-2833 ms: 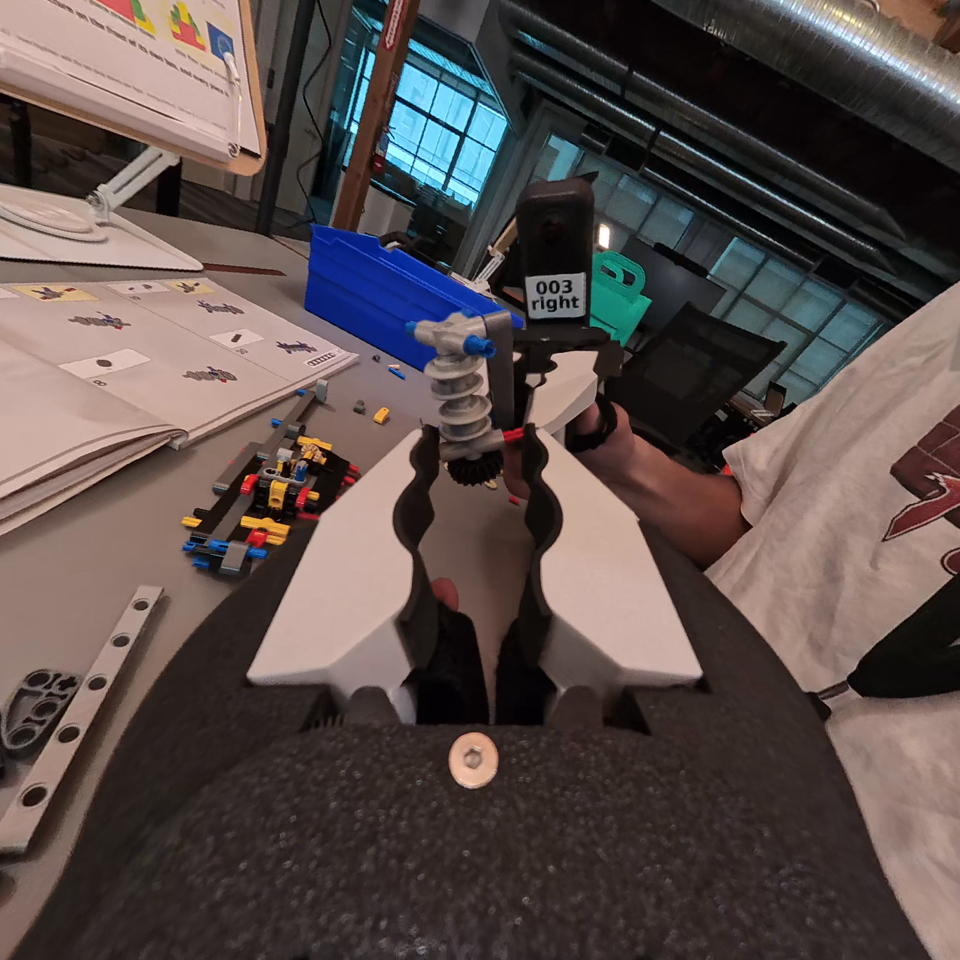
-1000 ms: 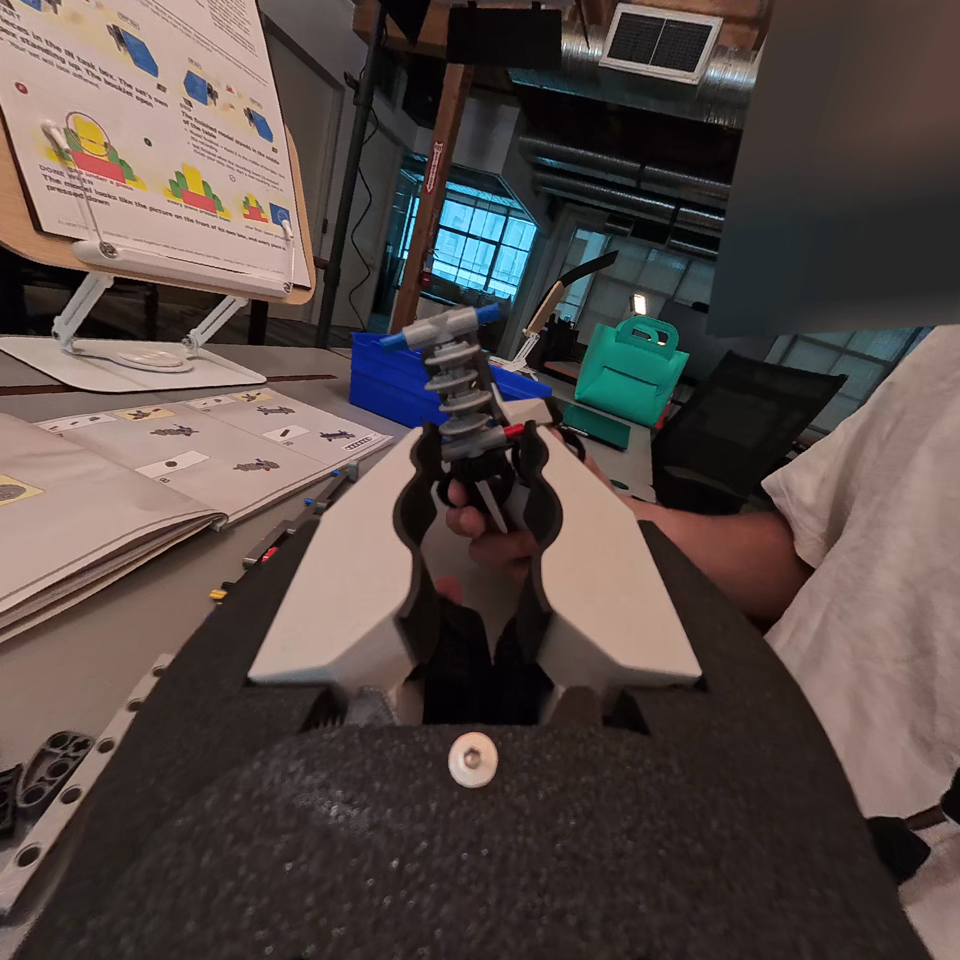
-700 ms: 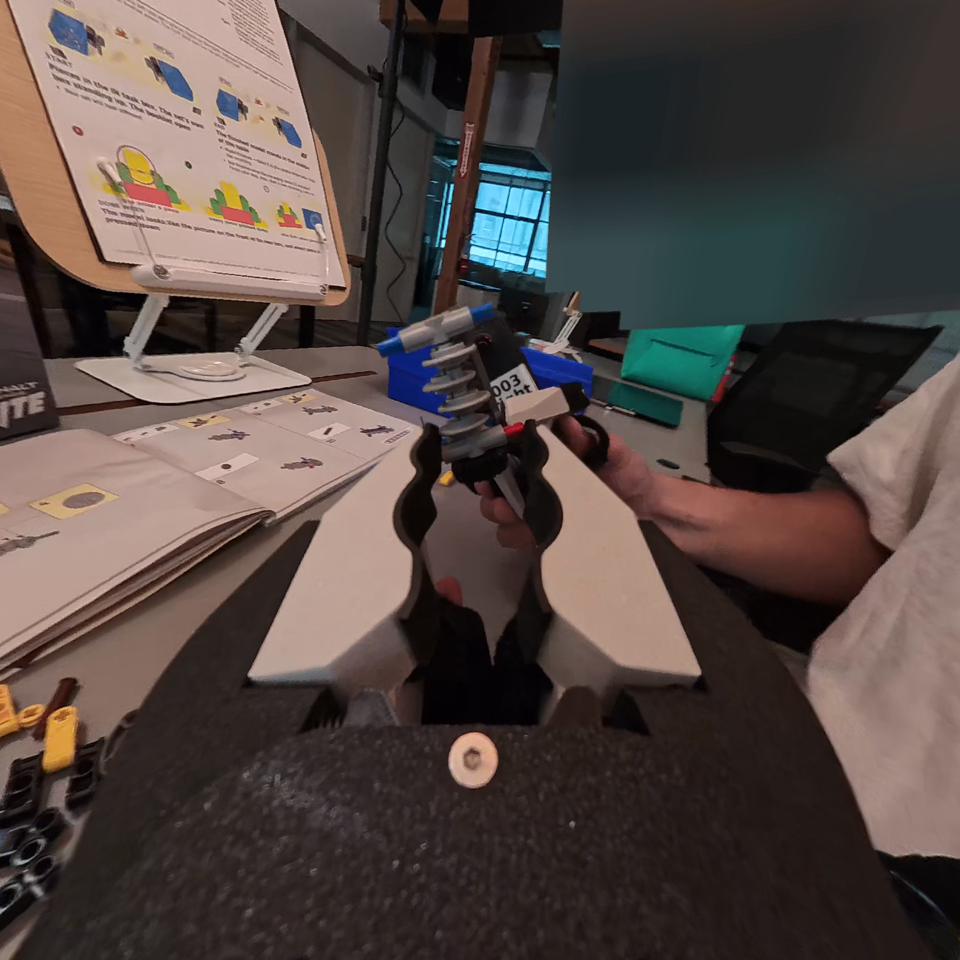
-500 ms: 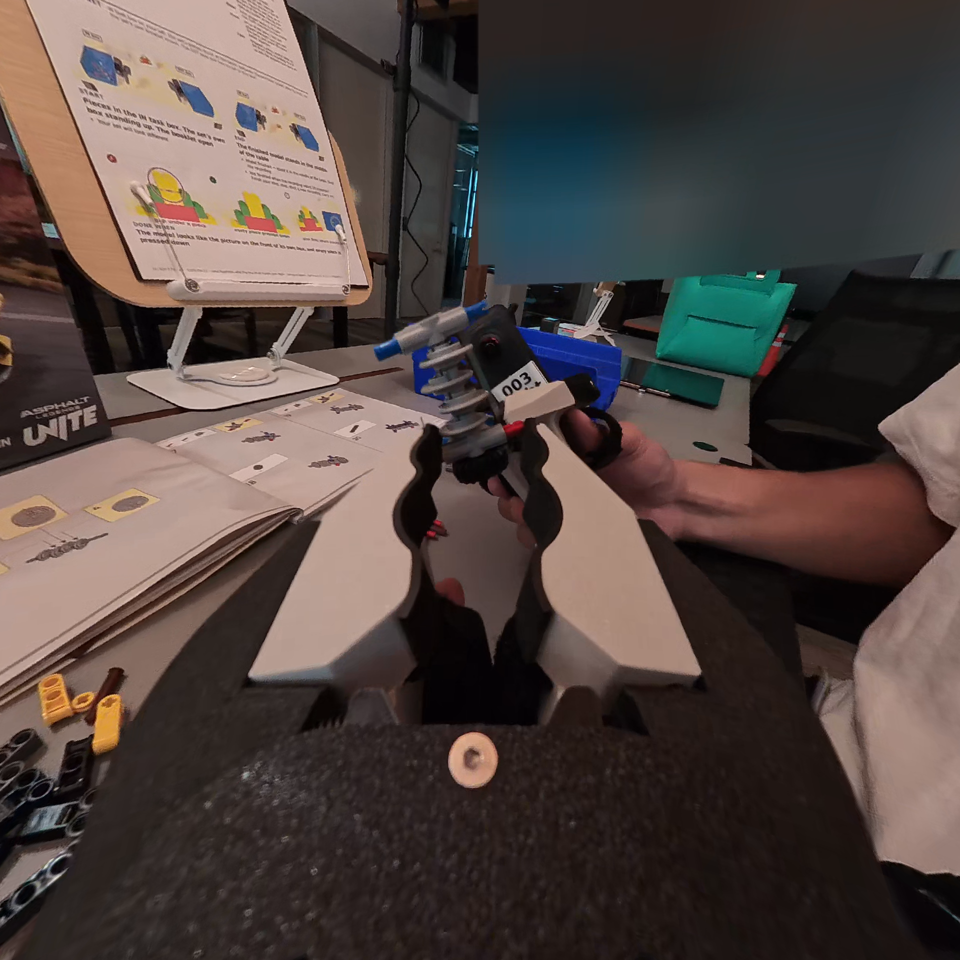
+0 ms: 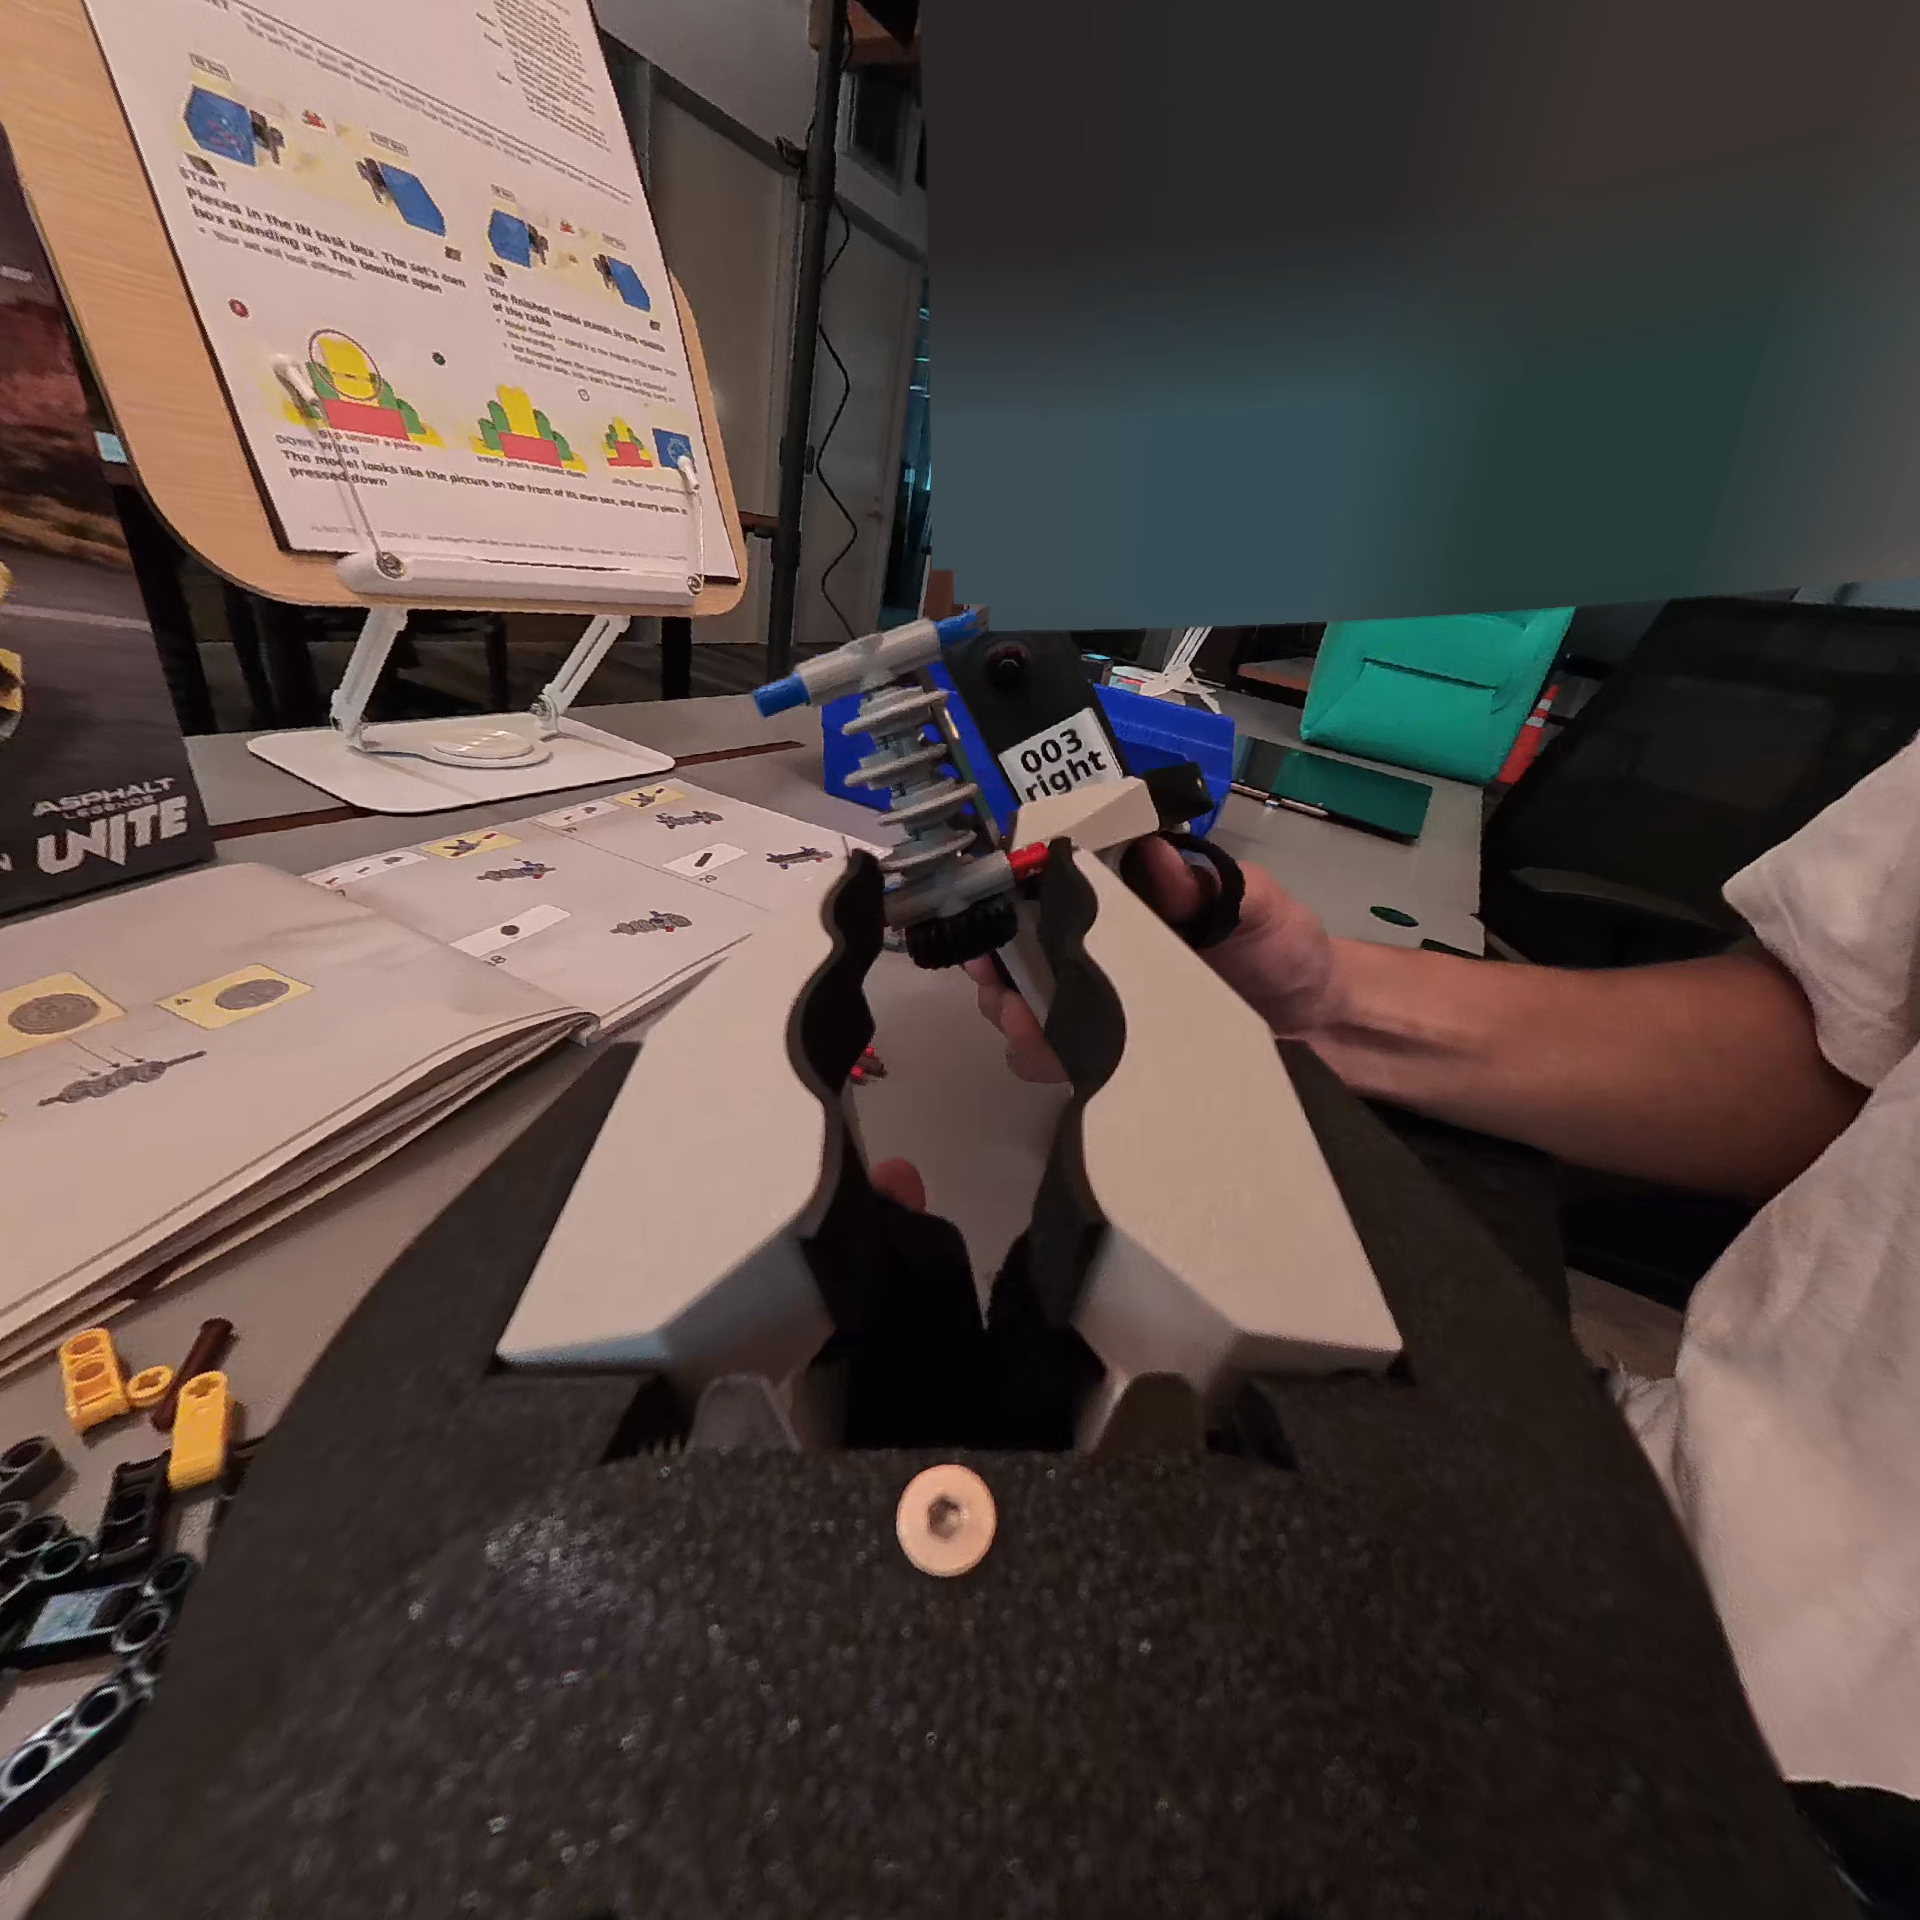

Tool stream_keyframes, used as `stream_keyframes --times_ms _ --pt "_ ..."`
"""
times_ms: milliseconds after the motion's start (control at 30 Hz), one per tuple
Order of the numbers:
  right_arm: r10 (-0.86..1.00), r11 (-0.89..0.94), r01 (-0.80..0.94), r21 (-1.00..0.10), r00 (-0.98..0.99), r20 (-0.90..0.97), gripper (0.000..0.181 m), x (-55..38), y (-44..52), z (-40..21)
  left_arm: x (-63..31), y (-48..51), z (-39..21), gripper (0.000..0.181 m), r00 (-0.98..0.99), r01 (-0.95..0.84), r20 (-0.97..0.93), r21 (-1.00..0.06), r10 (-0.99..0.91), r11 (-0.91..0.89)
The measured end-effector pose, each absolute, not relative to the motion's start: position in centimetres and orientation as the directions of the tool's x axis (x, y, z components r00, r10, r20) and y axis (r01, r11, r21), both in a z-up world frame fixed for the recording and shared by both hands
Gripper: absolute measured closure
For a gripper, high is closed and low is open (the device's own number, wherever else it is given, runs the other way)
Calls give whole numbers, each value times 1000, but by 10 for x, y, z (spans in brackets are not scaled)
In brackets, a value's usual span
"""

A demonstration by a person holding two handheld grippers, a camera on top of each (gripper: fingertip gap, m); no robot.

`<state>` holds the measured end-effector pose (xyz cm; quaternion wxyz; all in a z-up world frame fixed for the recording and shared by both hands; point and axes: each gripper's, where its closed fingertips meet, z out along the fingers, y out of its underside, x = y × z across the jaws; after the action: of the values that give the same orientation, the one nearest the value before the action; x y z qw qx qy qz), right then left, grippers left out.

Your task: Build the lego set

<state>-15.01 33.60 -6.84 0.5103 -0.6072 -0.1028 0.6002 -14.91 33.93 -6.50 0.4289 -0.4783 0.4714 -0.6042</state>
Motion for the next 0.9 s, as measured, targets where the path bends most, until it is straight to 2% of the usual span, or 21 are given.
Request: stream_keyframes --times_ms 233,400,500,667,767,900 --pt "740 -426 -451 -785 325 -589 176 -155 337 -72 -149 344 -61 151 -153 98 233 -963 -960 -250" --pt "758 -372 -436 -820 367 -539 176 -155 337 -69 -149 342 -58 151 -138 125 213 -965 -967 -230" --pt "724 -441 -462 -770 324 -609 176 -150 338 -73 -146 343 -65 151 -168 76 257 -959 -952 -273" --pt "702 -472 -479 -740 304 -644 176 -142 336 -75 -146 343 -71 150 -186 30 214 -974 -959 -223" --pt "703 -469 -469 -748 313 -638 176 -137 332 -72 -150 353 -71 140 -203 16 291 -954 -935 -300" --pt "682 -498 -346 -796 411 -605 176 -147 329 -90 -149 360 -64 138 -299 0 460 -876 -836 -482"
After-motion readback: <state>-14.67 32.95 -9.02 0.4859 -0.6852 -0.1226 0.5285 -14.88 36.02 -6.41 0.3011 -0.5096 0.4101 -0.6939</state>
